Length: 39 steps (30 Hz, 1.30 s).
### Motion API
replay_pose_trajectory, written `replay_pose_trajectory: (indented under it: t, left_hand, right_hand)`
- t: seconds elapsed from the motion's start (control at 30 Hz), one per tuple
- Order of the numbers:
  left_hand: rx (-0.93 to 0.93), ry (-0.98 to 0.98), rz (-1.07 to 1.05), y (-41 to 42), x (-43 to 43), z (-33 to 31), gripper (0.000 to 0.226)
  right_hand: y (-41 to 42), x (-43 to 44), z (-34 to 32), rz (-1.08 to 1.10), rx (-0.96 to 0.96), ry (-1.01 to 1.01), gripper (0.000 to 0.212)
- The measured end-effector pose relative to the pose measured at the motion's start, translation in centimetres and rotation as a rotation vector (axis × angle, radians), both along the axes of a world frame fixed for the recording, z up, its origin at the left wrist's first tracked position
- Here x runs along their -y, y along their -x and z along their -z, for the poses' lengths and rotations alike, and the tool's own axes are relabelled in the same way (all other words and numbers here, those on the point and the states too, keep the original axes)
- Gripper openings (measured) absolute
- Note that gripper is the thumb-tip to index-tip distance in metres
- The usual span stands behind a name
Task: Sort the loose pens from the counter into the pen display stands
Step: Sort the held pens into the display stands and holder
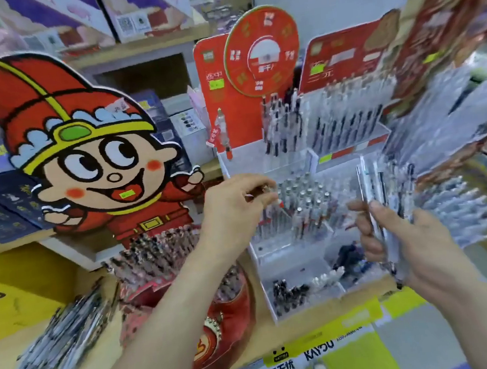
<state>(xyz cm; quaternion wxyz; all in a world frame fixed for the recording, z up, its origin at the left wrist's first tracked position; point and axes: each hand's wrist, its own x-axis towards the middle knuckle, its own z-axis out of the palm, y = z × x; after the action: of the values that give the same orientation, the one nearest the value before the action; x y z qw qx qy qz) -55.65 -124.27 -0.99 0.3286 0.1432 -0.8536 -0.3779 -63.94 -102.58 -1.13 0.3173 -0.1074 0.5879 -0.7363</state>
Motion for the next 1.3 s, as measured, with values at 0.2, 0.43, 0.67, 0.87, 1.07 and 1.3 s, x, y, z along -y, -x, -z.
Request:
replay_pose_trajectory:
  t: [0.2, 0.43, 0.67, 0.87, 1.07, 1.3]
  left_hand:
    - [0.091, 0.083, 0.044, 1.7, -0.8, 1.0, 0.021]
    - [0.209, 0.109, 0.070, 2.9, -0.6, 0.1, 0.026]
    - [0.358, 0.027, 0.145, 3.2, 0.2, -1.5, 0.015]
    - [0.388, 0.173, 0.198, 3.2, 0.6, -0.9, 0.011]
    - [0.469, 0.291, 0.320, 3.5, -0.3, -0.2, 0.019]
    - [0.411, 0.522, 0.338, 4.4, -0.1, 0.0, 0.019]
  right_hand:
    - [1.8, -0.9, 0.3, -0.037, 0.015, -0.038, 0.035]
    - [1.9, -0.3, -0.1, -0.134, 0.026, -0.033, 0.033]
    - [2.0, -0.2, -0.2, -0.141, 0.050, -0.023, 0.026]
    - [2.3, -0.4, -0.2, -0.165, 0.052, -0.030, 0.034]
    - [2.4, -0.4, 0.1, -0.161, 0.089, -0.053, 0.033]
    - [2.7, 0.3, 0.8, -0.182, 0.063, -0.025, 0.070]
